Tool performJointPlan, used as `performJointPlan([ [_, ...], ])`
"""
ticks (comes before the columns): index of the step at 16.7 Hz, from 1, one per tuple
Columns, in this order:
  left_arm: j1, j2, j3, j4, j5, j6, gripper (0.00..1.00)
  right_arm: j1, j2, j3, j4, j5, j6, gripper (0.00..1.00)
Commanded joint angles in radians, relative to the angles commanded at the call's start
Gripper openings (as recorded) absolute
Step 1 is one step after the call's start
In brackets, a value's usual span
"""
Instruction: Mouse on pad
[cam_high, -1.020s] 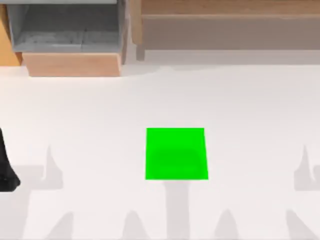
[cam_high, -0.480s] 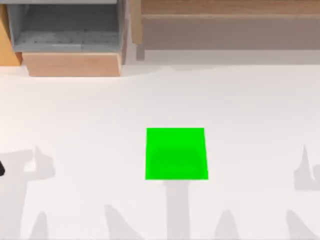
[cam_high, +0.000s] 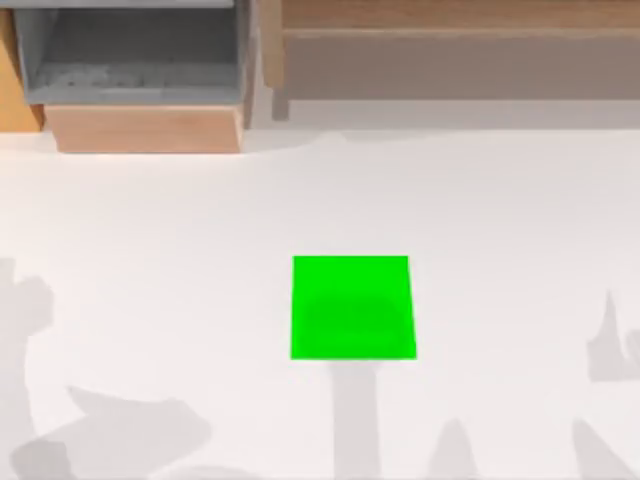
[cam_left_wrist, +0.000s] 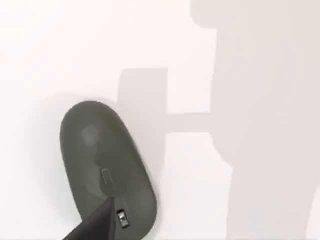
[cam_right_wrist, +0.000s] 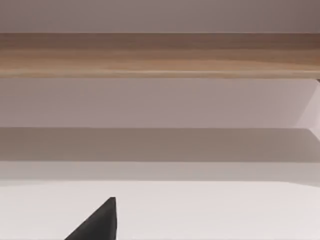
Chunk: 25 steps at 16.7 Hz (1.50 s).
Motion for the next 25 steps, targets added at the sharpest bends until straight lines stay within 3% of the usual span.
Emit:
performJointPlan([
  [7, 0.149, 0.445, 0.309, -0.303, 0.000, -0.119, 1.00, 0.000, 0.000, 0.000, 0.000, 0.000, 0.000, 1.00],
  [14, 0.179, 0.529, 0.374, -0.359, 0.002, -0.142, 1.00, 0.000, 0.000, 0.000, 0.000, 0.000, 0.000, 1.00],
  [19, 0.177, 0.562, 0.326, -0.286, 0.002, -0.143, 1.00, 0.000, 0.000, 0.000, 0.000, 0.000, 0.000, 1.00],
  [25, 0.180, 0.691, 0.174, 0.014, 0.002, -0.139, 1.00, 0.000, 0.000, 0.000, 0.000, 0.000, 0.000, 1.00],
])
